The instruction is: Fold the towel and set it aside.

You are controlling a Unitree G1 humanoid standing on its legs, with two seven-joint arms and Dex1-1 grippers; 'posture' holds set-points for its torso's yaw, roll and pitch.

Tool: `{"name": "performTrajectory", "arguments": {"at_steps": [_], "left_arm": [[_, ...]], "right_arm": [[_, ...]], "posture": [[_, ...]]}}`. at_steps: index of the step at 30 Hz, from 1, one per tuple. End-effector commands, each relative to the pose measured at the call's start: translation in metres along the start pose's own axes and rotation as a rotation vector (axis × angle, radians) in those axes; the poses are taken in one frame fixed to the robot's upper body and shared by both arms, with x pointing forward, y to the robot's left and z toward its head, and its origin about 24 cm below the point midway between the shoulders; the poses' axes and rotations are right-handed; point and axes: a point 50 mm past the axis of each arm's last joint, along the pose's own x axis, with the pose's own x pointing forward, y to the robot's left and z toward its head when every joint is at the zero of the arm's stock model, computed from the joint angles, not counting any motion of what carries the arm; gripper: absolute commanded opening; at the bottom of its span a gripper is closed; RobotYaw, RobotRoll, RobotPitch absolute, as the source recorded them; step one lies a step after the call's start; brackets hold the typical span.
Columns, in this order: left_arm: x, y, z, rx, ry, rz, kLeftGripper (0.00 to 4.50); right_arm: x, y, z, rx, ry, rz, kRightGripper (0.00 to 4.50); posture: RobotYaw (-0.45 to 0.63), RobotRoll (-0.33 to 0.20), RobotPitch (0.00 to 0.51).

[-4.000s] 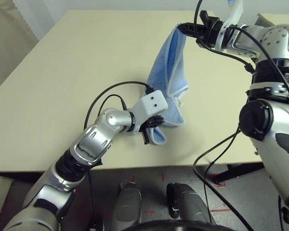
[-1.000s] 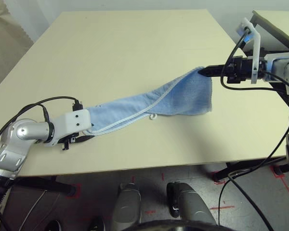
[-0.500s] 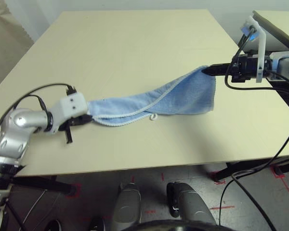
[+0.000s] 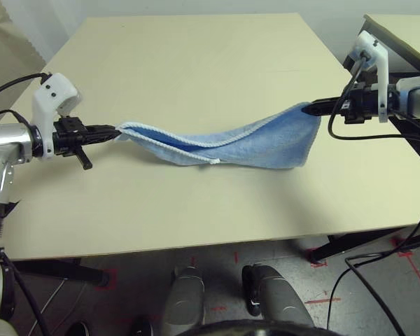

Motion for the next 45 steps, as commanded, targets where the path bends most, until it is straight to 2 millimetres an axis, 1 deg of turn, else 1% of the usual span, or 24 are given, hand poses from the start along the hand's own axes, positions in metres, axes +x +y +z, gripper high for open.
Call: {"name": "performTrajectory", "arguments": {"at_steps": [1,3,4,5,11,14,18,20,23,25,29,32,40,45], "left_arm": [[-0.003,-0.014,-0.008,0.018,0.108,-0.102,0.25],[-0.005,-0.019,-0.013,0.044,0.182,-0.134,0.77],[-0.006,-0.020,-0.015,0.069,0.220,-0.139,1.08],[-0.006,-0.021,-0.017,0.093,0.250,-0.140,1.49],[-0.005,-0.028,-0.016,0.198,0.329,-0.165,3.37],[-0.002,-0.033,-0.010,0.219,0.317,-0.184,4.41],[0.007,-0.044,-0.001,0.241,0.255,-0.222,4.46],[0.013,-0.049,-0.001,0.262,0.230,-0.229,4.46],[0.018,-0.051,-0.009,0.304,0.248,-0.209,4.46],[0.019,-0.052,-0.018,0.339,0.297,-0.204,4.46],[0.026,-0.055,-0.034,0.352,0.318,-0.207,4.46],[0.034,-0.052,-0.044,0.394,0.327,-0.158,4.46],[0.043,-0.044,-0.046,0.364,0.266,-0.092,4.46],[0.044,-0.046,-0.046,0.289,0.241,-0.132,4.46]], "right_arm": [[-0.001,0.003,-0.002,-0.015,0.014,0.017,0.00],[0.000,0.005,-0.001,-0.015,0.012,0.030,0.00],[0.000,0.006,-0.001,-0.014,0.009,0.037,0.00],[0.001,0.007,-0.001,-0.009,0.003,0.046,0.00],[0.001,0.012,0.003,0.019,-0.022,0.085,0.00],[0.001,0.012,0.004,0.024,-0.027,0.086,0.00],[0.003,0.013,0.004,0.023,-0.030,0.088,0.00],[0.003,0.013,0.004,0.023,-0.032,0.089,0.00],[0.004,0.014,0.004,0.023,-0.035,0.091,0.00],[0.004,0.014,0.004,0.025,-0.037,0.092,0.00],[0.003,0.014,0.002,0.027,-0.035,0.087,0.00],[0.002,0.014,0.002,0.030,-0.036,0.084,0.00],[0.000,0.016,-0.002,0.039,-0.032,0.082,0.00],[0.000,0.016,-0.002,0.037,-0.031,0.076,0.00]], "posture": [[0.06,0.000,0.106],[0.06,0.000,0.104],[0.07,0.000,0.103],[0.07,0.000,0.104],[0.07,0.000,0.099],[0.07,0.000,0.098],[0.07,0.000,0.096],[0.07,0.000,0.096],[0.06,0.000,0.099],[0.07,0.000,0.101],[0.06,0.000,0.103],[0.06,0.000,0.104],[0.05,0.000,0.106],[0.04,0.000,0.102]]}}
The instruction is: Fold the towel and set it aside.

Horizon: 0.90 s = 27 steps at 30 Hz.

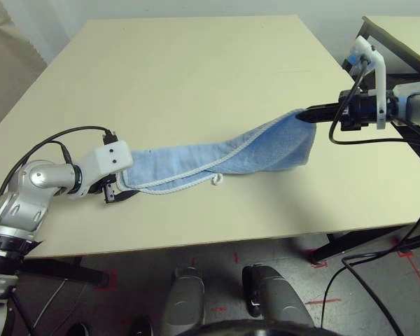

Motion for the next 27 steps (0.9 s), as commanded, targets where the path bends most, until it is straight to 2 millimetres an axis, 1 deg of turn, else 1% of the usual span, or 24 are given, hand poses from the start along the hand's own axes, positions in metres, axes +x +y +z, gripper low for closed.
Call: {"name": "performTrajectory", "arguments": {"at_steps": [1,7,10,15,20,27], "left_arm": [[0.001,-0.006,0.000,-0.064,-0.029,-0.069,4.46],[-0.013,-0.009,-0.001,-0.118,0.001,-0.166,4.46],[-0.016,-0.004,0.000,-0.108,-0.002,-0.151,4.46],[-0.010,0.003,0.001,-0.088,-0.018,-0.086,4.46],[-0.002,0.000,0.001,-0.082,-0.027,-0.078,4.46],[0.003,0.000,-0.006,-0.047,0.024,-0.040,4.46]], "right_arm": [[-0.004,0.001,0.000,-0.005,-0.005,-0.016,0.00],[-0.005,0.000,0.002,-0.011,-0.009,-0.022,0.00],[-0.004,0.000,0.002,-0.013,-0.010,-0.021,0.00],[-0.003,0.001,0.001,-0.012,-0.008,-0.016,0.00],[-0.003,0.001,0.001,-0.012,-0.004,-0.016,0.00],[-0.004,0.002,0.000,-0.012,-0.002,-0.018,0.00]], "posture": [[0.04,0.000,0.101],[0.05,0.000,0.097],[0.05,0.000,0.098],[0.04,0.000,0.099],[0.04,0.000,0.101],[0.04,0.000,0.100]]}}
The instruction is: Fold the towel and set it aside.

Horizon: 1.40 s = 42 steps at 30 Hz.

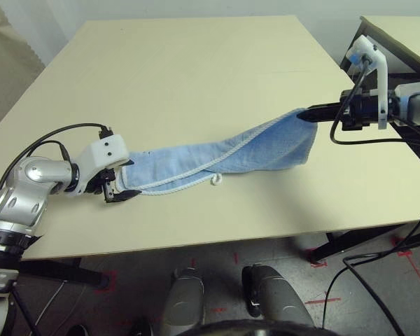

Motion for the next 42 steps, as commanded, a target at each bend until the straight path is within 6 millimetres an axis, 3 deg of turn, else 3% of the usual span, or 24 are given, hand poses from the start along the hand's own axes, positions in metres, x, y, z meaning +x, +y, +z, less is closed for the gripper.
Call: {"name": "performTrajectory", "arguments": {"at_steps": [1,4,14,21,25,33,38,42], "left_arm": [[0.007,-0.001,-0.005,0.008,0.030,0.000,4.29],[0.009,0.001,-0.005,-0.004,0.025,0.024,3.58],[0.010,0.003,-0.003,-0.004,0.007,0.034,0.09],[0.000,0.021,0.010,-0.021,-0.062,0.086,0.04],[-0.017,0.050,0.024,-0.048,-0.134,0.180,0.04],[-0.038,0.077,0.027,-0.089,-0.169,0.273,0.04],[-0.052,0.093,0.021,-0.117,-0.174,0.355,0.04],[-0.067,0.108,0.019,-0.158,-0.196,0.420,0.04]], "right_arm": [[-0.003,0.002,0.000,-0.004,-0.001,-0.003,0.00],[-0.003,0.002,-0.001,-0.003,0.000,-0.001,0.00],[-0.002,0.003,-0.002,0.002,0.002,0.004,0.00],[-0.004,0.002,-0.003,0.000,0.010,-0.003,0.00],[-0.006,0.000,-0.003,-0.008,0.021,-0.012,0.00],[-0.006,-0.001,-0.004,-0.023,0.018,-0.027,0.00],[-0.008,0.002,0.003,-0.132,-0.003,0.005,0.00],[-0.017,-0.005,-0.001,-0.318,0.120,-0.003,0.00]], "posture": [[0.04,0.000,0.100],[0.04,0.000,0.102],[0.04,0.000,0.105],[0.04,0.000,0.107],[0.04,0.000,0.110],[0.03,0.000,0.111],[0.03,0.000,0.115],[0.03,0.000,0.117]]}}
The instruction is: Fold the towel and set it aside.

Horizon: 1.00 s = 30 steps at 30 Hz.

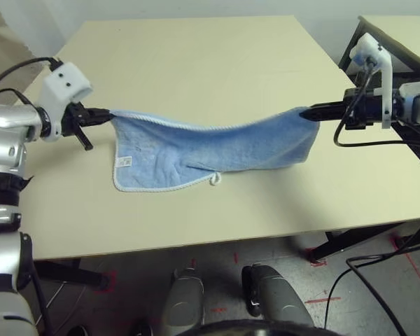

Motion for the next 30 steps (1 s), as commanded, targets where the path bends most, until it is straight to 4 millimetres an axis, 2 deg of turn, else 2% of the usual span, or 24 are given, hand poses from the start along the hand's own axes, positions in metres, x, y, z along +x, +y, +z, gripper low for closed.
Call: {"name": "performTrajectory", "arguments": {"at_steps": [1,3,7,13,17,20,21,24,27,30], "left_arm": [[-0.011,0.018,0.000,-0.031,-0.004,0.073,0.04],[-0.012,0.024,0.003,-0.058,-0.027,0.098,0.04],[-0.013,0.037,0.016,-0.118,-0.092,0.167,0.04],[-0.010,0.051,0.032,-0.124,-0.145,0.273,0.04],[-0.006,0.059,0.043,-0.118,-0.169,0.390,0.04],[-0.005,0.062,0.048,-0.105,-0.186,0.426,0.04],[-0.004,0.061,0.048,-0.092,-0.182,0.409,0.04],[-0.003,0.049,0.042,-0.056,-0.138,0.199,0.04],[-0.016,0.040,0.037,-0.034,-0.087,-0.037,0.04],[-0.034,0.036,0.038,-0.078,-0.066,-0.223,0.04]], "right_arm": [[-0.007,-0.007,-0.007,-0.160,0.123,-0.002,0.00],[-0.008,-0.010,-0.007,-0.224,0.151,0.007,0.00],[-0.004,-0.019,0.006,-0.378,0.130,-0.029,0.00],[-0.005,-0.048,0.037,-0.527,0.013,-0.286,0.00],[-0.014,-0.067,0.059,-0.640,-0.012,-0.540,0.00],[-0.020,-0.073,0.062,-0.653,-0.010,-0.620,0.00],[-0.021,-0.074,0.060,-0.632,-0.019,-0.610,0.00],[-0.018,-0.067,0.043,-0.495,-0.039,-0.418,0.00],[-0.024,-0.051,0.032,-0.359,0.000,-0.161,0.00],[-0.036,-0.035,0.032,-0.194,0.038,0.004,0.00]], "posture": [[0.03,0.000,0.118],[0.03,0.000,0.118],[0.03,0.000,0.119],[0.03,0.000,0.119],[0.02,0.000,0.119],[0.02,0.000,0.120],[0.02,0.000,0.120],[0.01,0.000,0.121],[0.00,0.000,0.119],[0.01,0.000,0.116]]}}
